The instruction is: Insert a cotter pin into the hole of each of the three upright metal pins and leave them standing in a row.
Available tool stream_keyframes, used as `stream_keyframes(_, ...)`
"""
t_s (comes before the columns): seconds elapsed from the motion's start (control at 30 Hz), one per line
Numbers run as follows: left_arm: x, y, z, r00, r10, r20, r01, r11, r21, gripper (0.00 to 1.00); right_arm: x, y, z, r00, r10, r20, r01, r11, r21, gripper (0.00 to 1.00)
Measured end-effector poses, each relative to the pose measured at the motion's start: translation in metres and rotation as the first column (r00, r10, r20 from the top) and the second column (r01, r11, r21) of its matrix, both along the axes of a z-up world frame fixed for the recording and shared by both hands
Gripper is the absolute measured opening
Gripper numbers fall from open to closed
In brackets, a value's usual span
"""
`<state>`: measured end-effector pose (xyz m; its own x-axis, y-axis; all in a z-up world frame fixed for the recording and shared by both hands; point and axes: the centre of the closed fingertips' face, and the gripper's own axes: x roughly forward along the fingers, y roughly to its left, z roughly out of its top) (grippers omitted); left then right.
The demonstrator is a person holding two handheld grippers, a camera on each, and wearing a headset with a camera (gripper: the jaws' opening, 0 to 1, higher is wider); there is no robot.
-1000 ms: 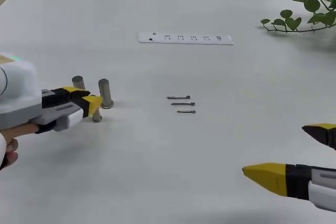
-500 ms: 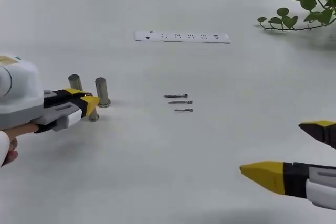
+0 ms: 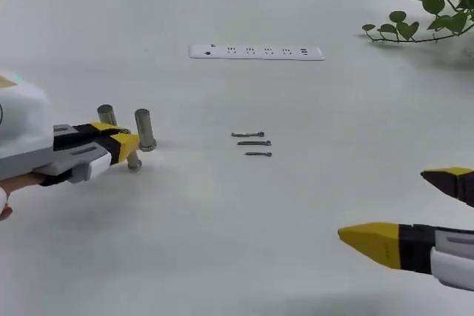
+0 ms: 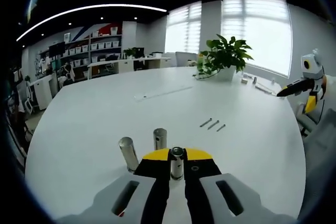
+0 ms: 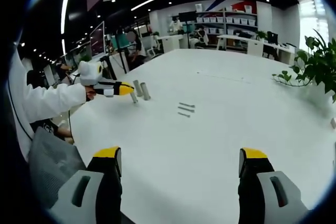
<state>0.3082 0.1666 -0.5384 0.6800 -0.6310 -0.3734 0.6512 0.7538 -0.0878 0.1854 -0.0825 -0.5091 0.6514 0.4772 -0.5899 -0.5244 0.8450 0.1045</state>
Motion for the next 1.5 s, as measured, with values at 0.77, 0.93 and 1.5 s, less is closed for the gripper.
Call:
stream_keyframes(0.77, -0.065, -0.077, 0.051, 0.927, -0.355, 0.118, 0.358, 0.934, -0.005, 0.05, -0.006, 0.007, 0.005, 1.0, 0.018, 0.015, -0.018, 1.0, 0.011, 0.91)
stream_keyframes(0.93, -0.077, -0.094, 0.042, 0.905, -0.414, 0.098, 0.416, 0.91, 0.008, 0.05, -0.007, 0.006, 0.006, 1.0, 0.015, 0.017, -0.016, 1.0, 0.01, 0.91)
stream_keyframes(1.5, -0.105, -0.135, 0.005, 0.85, -0.526, 0.025, 0.524, 0.85, 0.061, 0.05, -0.008, 0.001, 0.006, 1.0, -0.002, 0.02, 0.001, 1.0, 0.021, 0.91)
